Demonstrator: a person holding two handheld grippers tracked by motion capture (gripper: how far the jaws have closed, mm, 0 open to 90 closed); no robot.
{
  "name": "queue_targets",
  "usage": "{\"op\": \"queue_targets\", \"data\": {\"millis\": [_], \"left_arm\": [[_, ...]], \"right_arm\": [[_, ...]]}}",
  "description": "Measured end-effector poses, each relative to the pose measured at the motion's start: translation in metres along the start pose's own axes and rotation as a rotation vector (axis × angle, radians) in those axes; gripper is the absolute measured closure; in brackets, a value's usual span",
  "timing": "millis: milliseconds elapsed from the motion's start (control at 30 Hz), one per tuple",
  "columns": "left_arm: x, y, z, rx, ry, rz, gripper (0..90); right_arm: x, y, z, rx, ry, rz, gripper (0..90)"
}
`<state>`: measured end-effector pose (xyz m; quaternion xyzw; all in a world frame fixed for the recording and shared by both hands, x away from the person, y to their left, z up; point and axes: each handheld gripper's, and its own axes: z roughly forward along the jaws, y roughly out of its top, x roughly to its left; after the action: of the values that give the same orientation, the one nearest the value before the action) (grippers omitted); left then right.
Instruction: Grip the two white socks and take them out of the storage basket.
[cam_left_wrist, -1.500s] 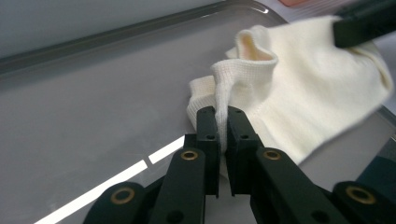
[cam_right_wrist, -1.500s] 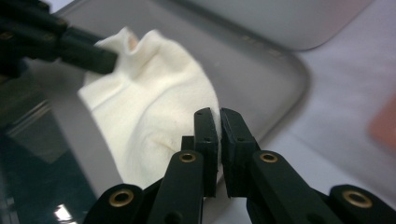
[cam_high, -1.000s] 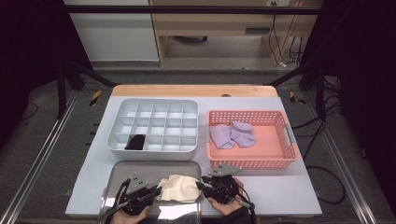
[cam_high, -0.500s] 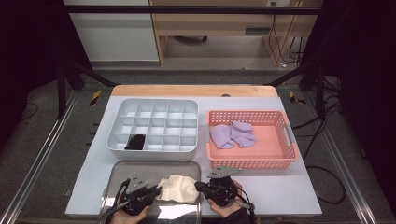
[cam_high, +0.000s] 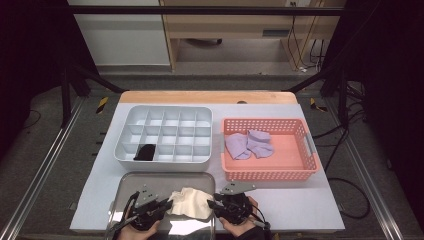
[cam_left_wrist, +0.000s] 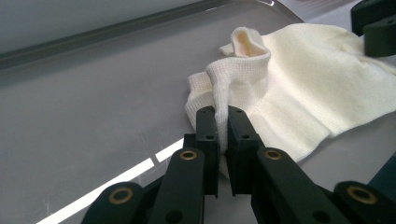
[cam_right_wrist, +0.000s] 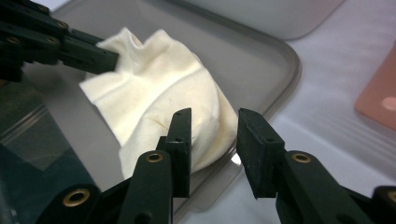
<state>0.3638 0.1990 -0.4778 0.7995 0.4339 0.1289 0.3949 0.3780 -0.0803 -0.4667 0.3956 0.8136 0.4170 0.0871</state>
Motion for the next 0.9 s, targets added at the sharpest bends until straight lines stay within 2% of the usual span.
{"op": "queue_targets", "data": {"millis": [67, 167, 267, 300, 333, 467, 600, 733, 833, 900], "left_arm": [[0.0, 0.0, 0.0, 0.0, 0.0, 0.0, 83.9], [0.0, 0.0, 0.0, 0.0, 0.0, -0.001, 83.9], [0.0, 0.0, 0.0, 0.001, 0.0, -0.001, 83.9], [0.0, 0.0, 0.0, 0.0, 0.001, -0.001, 83.9], [0.0, 0.0, 0.0, 0.001, 0.001, -0.002, 83.9], [0.0, 0.0, -0.001, -0.008, -0.002, -0.013, 84.2], [-0.002, 0.0, -0.001, -0.005, -0.03, -0.012, 84.3], [-0.007, -0.001, 0.0, 0.002, -0.017, 0.005, 84.2], [-0.005, -0.001, 0.001, -0.001, -0.018, -0.002, 82.7], [-0.006, 0.0, 0.0, -0.008, -0.002, 0.001, 77.2]], "right_arm": [[0.0, -0.002, 0.004, 0.011, -0.003, -0.008, 65.7], [0.0, -0.003, 0.008, 0.038, -0.012, -0.001, 70.0], [-0.001, -0.004, 0.007, 0.041, -0.013, 0.011, 75.0], [0.0, -0.004, 0.006, 0.042, -0.018, 0.008, 83.5], [0.0, -0.003, 0.005, 0.042, 0.011, 0.009, 85.5], [-0.001, 0.0, 0.006, 0.052, 0.014, 0.023, 87.1], [-0.015, 0.005, -0.004, 0.013, -0.003, 0.061, 87.4], [-0.021, 0.005, -0.001, 0.027, -0.046, 0.054, 87.4], [-0.021, 0.005, 0.002, 0.024, -0.046, 0.038, 86.1], [-0.021, 0.005, 0.0, -0.003, -0.031, 0.031, 81.7]]}}
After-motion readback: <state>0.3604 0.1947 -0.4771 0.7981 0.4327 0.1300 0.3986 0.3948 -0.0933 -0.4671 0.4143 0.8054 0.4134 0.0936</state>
